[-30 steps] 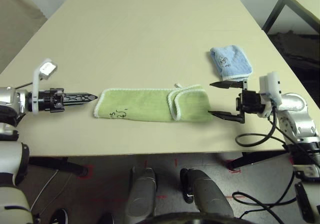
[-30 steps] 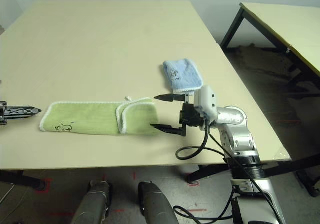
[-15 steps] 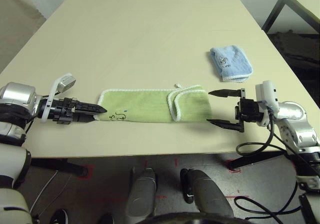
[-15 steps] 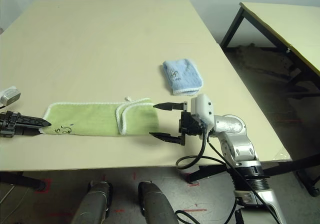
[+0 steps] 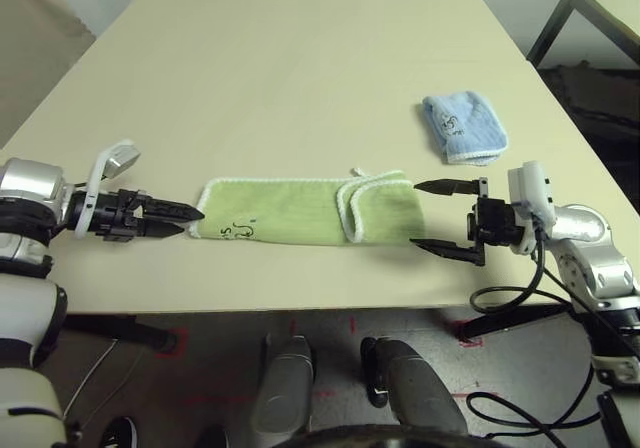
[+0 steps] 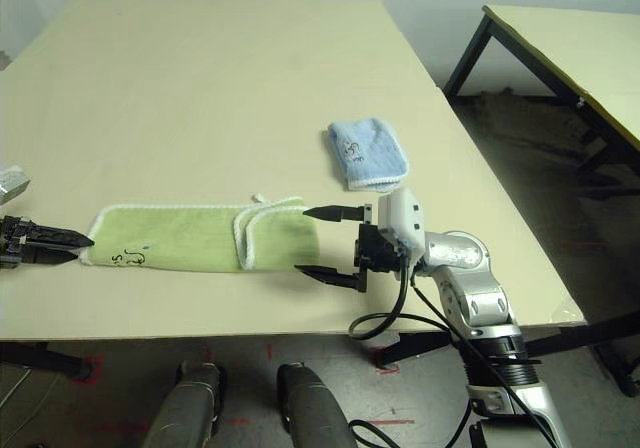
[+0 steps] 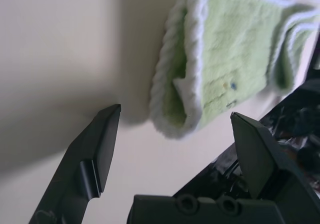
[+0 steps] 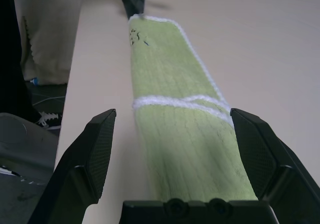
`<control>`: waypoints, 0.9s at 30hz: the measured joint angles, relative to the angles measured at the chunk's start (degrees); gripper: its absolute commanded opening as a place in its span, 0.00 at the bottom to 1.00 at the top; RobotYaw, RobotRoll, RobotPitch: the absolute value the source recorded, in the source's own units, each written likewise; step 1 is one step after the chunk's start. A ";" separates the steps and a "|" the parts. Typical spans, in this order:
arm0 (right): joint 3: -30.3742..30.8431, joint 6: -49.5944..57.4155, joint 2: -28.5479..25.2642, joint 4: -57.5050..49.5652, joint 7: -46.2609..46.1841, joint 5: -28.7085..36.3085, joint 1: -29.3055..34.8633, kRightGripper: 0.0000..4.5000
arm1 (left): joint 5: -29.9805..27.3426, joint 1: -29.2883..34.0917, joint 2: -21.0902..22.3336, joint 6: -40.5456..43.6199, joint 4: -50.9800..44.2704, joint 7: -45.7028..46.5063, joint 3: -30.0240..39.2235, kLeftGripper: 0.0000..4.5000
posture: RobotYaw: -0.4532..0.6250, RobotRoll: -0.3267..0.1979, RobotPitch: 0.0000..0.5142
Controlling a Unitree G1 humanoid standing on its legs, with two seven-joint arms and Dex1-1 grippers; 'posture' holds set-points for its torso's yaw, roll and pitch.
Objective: Fold the towel and set it aside.
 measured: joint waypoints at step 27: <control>0.04 0.89 -0.10 -1.14 -0.62 -0.07 1.35 1.00 | 5.00 0.85 -3.59 -8.70 5.50 -3.54 1.41 0.01 | 0.42 0.62 0.33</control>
